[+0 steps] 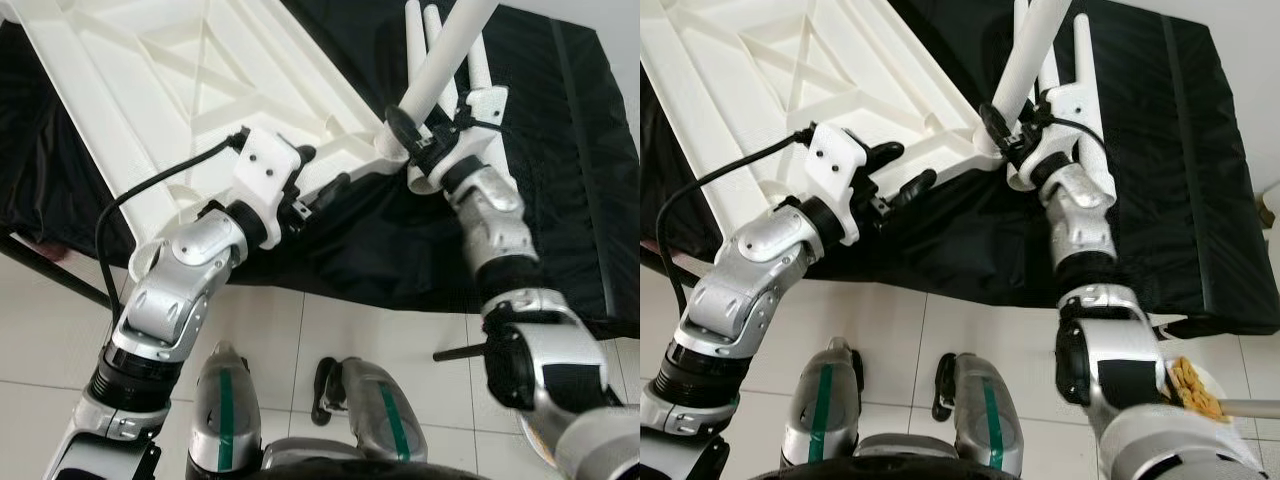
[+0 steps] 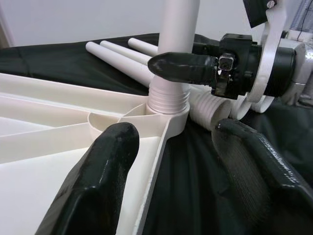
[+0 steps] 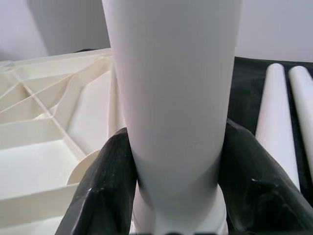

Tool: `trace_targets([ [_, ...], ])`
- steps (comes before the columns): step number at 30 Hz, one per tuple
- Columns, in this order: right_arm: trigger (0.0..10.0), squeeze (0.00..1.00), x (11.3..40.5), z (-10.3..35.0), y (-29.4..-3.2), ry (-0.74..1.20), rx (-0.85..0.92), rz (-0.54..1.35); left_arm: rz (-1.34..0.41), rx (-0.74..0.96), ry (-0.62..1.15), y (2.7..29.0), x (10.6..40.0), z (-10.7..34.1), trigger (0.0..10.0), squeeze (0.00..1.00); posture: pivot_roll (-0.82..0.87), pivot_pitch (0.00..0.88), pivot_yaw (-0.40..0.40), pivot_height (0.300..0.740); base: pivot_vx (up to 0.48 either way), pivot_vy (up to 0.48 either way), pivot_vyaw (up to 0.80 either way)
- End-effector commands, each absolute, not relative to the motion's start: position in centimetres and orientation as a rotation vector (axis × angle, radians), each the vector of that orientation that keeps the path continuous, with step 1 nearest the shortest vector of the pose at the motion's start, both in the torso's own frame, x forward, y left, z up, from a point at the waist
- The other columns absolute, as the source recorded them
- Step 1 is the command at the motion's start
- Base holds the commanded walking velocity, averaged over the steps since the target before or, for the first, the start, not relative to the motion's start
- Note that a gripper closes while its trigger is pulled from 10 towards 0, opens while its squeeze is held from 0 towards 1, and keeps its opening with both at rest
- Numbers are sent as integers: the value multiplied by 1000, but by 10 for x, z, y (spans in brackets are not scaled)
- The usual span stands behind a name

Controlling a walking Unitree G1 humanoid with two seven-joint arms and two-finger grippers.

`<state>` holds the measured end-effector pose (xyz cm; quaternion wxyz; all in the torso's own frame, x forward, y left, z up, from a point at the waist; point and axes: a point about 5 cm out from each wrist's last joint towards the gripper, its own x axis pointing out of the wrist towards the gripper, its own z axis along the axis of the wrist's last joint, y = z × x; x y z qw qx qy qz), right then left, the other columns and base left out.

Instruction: Building children table

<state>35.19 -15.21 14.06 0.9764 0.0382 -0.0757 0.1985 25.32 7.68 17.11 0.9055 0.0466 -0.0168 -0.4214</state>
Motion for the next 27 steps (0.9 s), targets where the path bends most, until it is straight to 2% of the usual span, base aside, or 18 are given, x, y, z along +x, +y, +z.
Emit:
trace_targets([
  [1, 10000, 0, 349, 145, -154, -180, 110, 320, -946, 100, -42, 72, 249, 175, 10000, 0, 124, 14, -97, 740, 0, 0, 0],
  [5, 10000, 0, 343, 145, -148, -180, 106, 240, -950, 101, -41, 72, 249, 175, 10000, 0, 121, 23, -94, 740, 0, 0, 0],
  [14, 10000, 0, 324, 148, -138, -175, 68, -94, -963, 95, -36, 71, 249, 177, 10000, 0, 110, 49, -86, 740, 0, 0, 0],
  [27, 10000, 0, 316, 150, -125, -126, 95, -54, -954, 90, -33, 72, 249, 178, 10000, 0, 104, 76, -85, 740, 0, 0, 0],
])
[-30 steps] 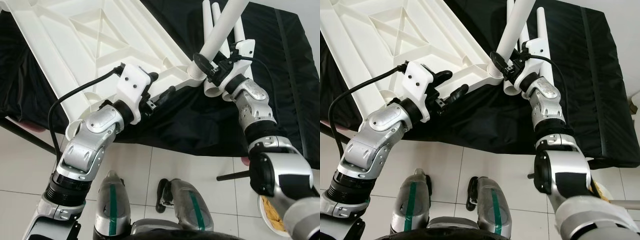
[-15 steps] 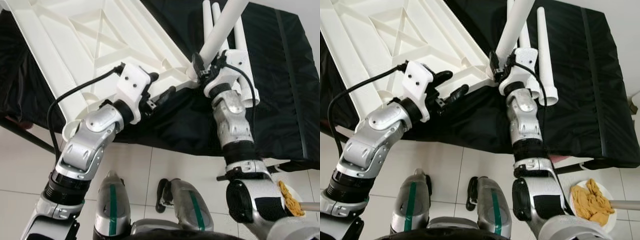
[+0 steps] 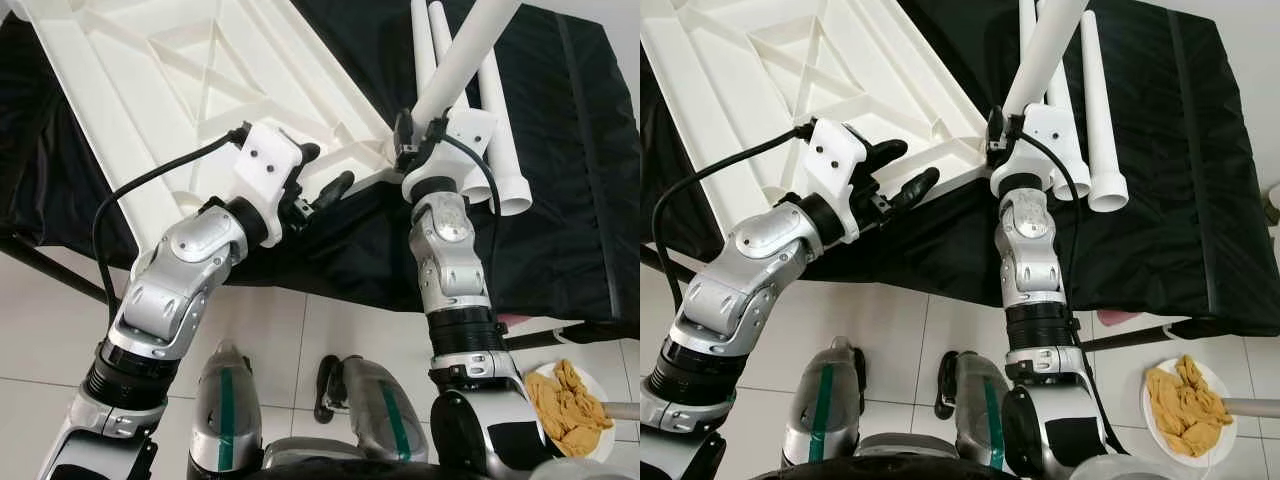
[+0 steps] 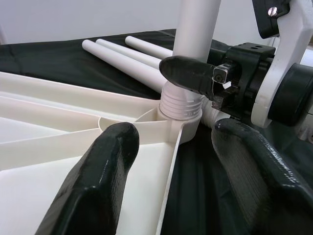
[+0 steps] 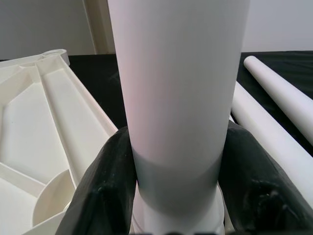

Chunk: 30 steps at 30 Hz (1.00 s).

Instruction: Building children table

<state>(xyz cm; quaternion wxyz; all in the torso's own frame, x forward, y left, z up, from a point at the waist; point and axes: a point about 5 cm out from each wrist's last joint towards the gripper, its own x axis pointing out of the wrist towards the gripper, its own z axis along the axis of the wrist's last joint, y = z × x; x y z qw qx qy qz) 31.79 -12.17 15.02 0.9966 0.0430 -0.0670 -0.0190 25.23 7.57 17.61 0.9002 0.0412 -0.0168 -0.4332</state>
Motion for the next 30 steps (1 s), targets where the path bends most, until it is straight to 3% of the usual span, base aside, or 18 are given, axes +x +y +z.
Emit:
trace_targets([
  [1, 10000, 0, 315, 150, -125, -123, 94, -56, -954, 90, -33, 72, 249, 178, 10000, 0, 104, 76, -85, 740, 0, 0, 0],
  [2, 10000, 1000, 315, 150, -123, -124, 108, -24, -953, 89, -34, 71, 250, 178, 10000, 0, 102, 77, -85, 740, 0, 0, 0],
  [17, 10000, 1000, 329, 161, -142, -141, 110, 196, -953, 77, -46, 68, 252, 181, 10000, 0, 94, 75, -87, 740, 0, 0, 0],
  [18, 10000, 0, 332, 163, -145, -138, 98, 231, -954, 77, -47, 67, 252, 181, 10000, 0, 95, 74, -89, 740, 0, 0, 0],
  [26, 10000, 0, 344, 165, -156, -89, 23, 542, -945, 74, -58, 66, 255, 183, 10000, 0, 103, 60, -93, 740, 0, 0, 0],
  [30, 10000, 0, 349, 161, -160, -59, -21, 602, -945, 78, -63, 66, 255, 184, 10000, 0, 105, 55, -93, 740, 0, 0, 0],
])
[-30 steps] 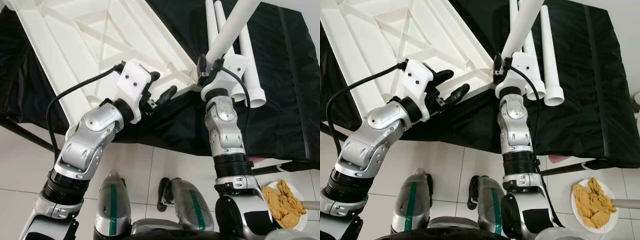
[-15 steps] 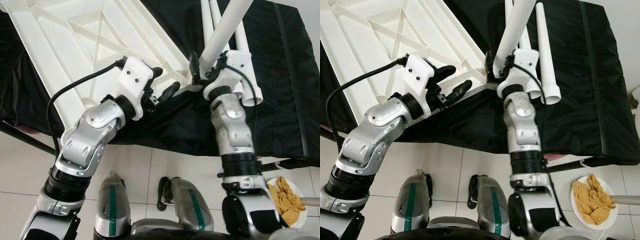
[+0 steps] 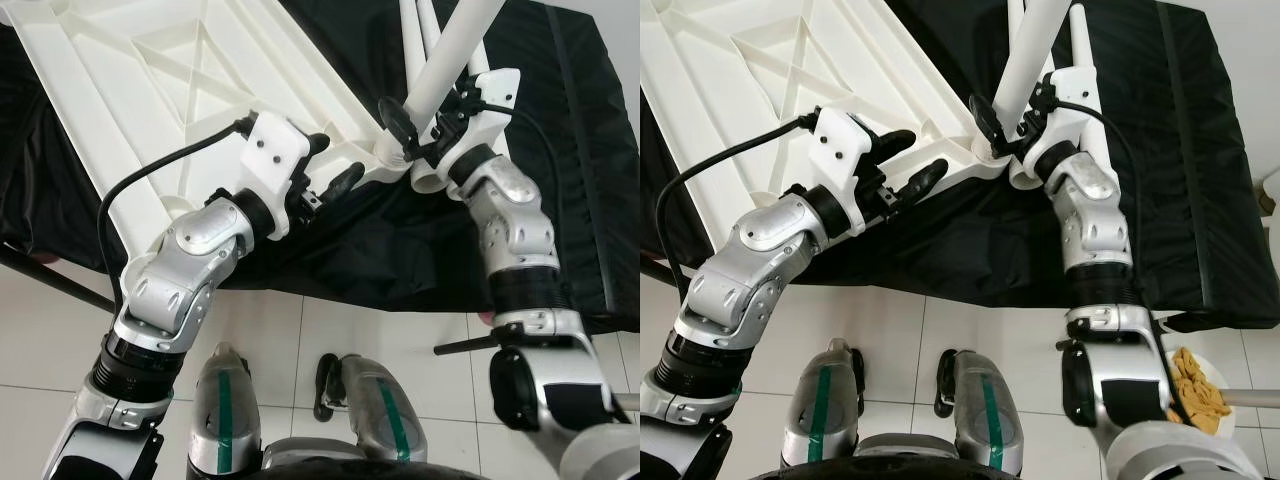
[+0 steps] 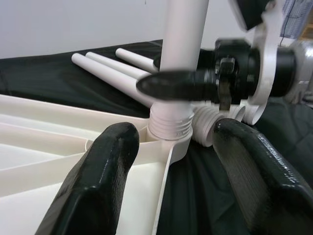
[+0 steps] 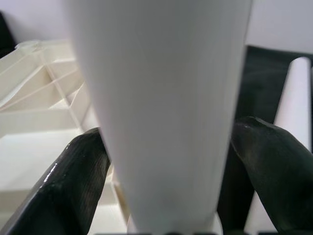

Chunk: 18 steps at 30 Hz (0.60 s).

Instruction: Building children table

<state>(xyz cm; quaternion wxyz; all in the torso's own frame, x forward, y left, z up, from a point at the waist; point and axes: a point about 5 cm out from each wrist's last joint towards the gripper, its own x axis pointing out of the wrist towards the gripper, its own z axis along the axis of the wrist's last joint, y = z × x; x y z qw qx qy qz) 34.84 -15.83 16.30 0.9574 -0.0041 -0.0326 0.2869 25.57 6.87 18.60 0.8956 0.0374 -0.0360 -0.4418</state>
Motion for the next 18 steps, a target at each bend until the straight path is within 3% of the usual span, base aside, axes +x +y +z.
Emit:
trace_targets([
  [1, 10000, 0, 351, 160, -160, -46, -24, 627, -942, 80, -66, 66, 256, 184, 10000, 0, 106, 55, -92, 740, 0, 0, 0],
  [16, 9882, 0, 363, 158, -172, -21, -54, 708, -944, 84, -68, 67, 256, 185, 10000, 0, 122, 36, -85, 740, 0, 0, 0],
  [17, 7608, 0, 364, 159, -174, -23, -58, 704, -944, 85, -68, 67, 256, 185, 10000, 0, 122, 36, -85, 740, 0, 0, 0],
  [18, 3490, 0, 365, 160, -176, -25, -55, 704, -945, 85, -68, 67, 256, 185, 10000, 0, 122, 36, -85, 740, 0, 0, 0],
])
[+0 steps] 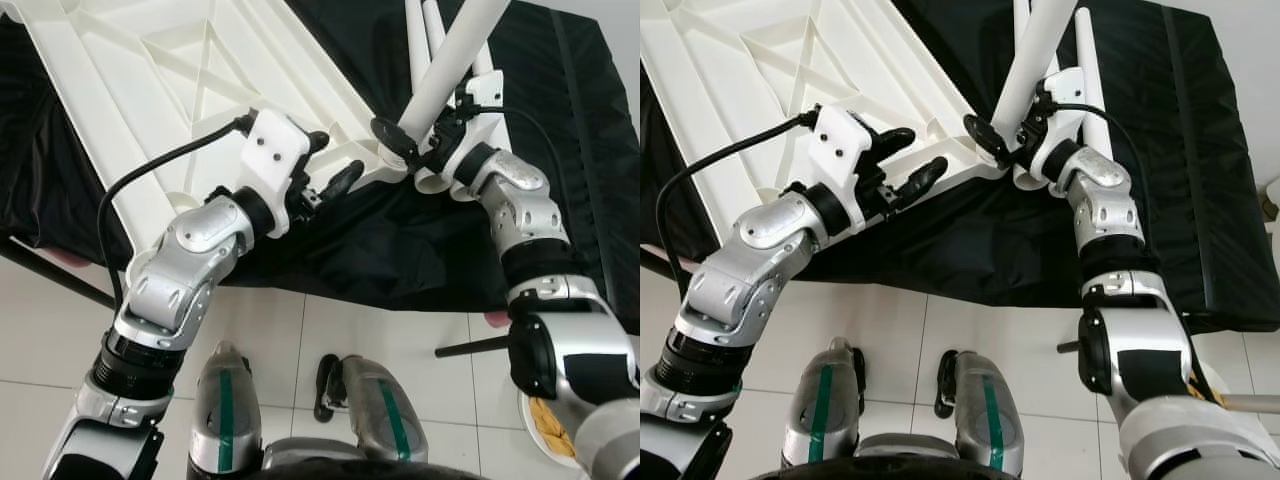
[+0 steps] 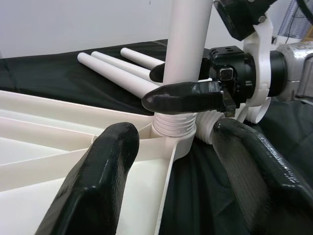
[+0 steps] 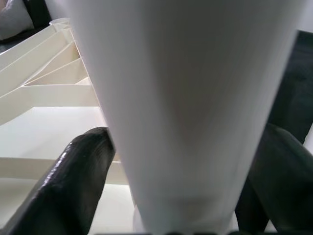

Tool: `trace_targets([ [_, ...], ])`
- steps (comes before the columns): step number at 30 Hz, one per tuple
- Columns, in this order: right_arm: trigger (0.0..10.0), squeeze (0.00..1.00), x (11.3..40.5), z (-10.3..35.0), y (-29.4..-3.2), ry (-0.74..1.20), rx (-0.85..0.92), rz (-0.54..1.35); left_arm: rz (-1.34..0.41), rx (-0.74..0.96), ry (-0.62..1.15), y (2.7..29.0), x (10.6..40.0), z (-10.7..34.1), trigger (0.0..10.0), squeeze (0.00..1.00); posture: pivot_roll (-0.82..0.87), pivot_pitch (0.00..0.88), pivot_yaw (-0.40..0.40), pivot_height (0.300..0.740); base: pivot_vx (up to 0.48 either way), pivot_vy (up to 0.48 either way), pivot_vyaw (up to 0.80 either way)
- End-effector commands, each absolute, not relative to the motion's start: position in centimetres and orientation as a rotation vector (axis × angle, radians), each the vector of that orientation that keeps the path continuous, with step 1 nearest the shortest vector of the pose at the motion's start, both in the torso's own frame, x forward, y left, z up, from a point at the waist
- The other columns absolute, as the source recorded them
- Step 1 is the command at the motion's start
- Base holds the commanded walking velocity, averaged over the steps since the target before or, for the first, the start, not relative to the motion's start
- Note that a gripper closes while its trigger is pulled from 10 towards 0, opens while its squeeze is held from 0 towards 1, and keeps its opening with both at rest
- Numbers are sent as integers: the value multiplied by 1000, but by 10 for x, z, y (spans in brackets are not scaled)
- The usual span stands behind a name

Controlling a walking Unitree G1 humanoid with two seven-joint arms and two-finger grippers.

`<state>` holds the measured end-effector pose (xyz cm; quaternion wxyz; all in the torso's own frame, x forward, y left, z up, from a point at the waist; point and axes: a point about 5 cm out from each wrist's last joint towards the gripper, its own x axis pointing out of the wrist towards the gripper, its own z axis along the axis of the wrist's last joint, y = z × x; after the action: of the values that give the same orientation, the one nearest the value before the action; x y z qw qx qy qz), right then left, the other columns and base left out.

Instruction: Building children table

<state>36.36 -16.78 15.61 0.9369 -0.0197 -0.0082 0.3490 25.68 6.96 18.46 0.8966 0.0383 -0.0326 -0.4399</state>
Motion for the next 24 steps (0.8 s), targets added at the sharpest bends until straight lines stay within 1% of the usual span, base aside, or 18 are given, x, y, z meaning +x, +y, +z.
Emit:
trace_targets([
  [1, 3490, 0, 365, 160, -176, -25, -55, 704, -945, 85, -68, 67, 256, 185, 10000, 0, 122, 36, -85, 740, 0, 0, 0],
  [2, 0, 0, 365, 160, -177, -27, -56, 702, -945, 85, -68, 67, 256, 185, 10000, 0, 121, 35, -83, 740, 0, 0, 0],
  [13, 0, 0, 365, 158, -186, -26, -47, 704, -953, 88, -65, 67, 255, 184, 10000, 0, 118, 27, -82, 740, 0, 0, 0],
  [14, 2745, 0, 364, 156, -185, -23, -48, 706, -956, 88, -65, 67, 255, 184, 10000, 0, 118, 27, -82, 740, 0, 0, 0],
  [15, 2745, 0, 364, 156, -185, -23, -48, 706, -956, 88, -65, 67, 255, 184, 10000, 0, 118, 27, -82, 740, 0, 0, 0],
  [16, 6314, 0, 364, 155, -185, -21, -50, 704, -956, 88, -65, 67, 255, 184, 10000, 0, 118, 27, -82, 740, 0, 0, 0],
  [17, 6314, 0, 364, 155, -185, -21, -50, 704, -956, 88, -65, 67, 255, 184, 10000, 0, 118, 27, -82, 740, 0, 0, 0],
  [18, 10000, 0, 364, 154, -185, -18, -47, 701, -957, 87, -64, 66, 254, 184, 10000, 0, 117, 28, -85, 740, 0, 0, 0],
  [24, 10000, 0, 362, 150, -182, -23, -27, 689, -959, 85, -63, 66, 253, 183, 10000, 0, 118, 34, -89, 740, 0, 0, 0],
])
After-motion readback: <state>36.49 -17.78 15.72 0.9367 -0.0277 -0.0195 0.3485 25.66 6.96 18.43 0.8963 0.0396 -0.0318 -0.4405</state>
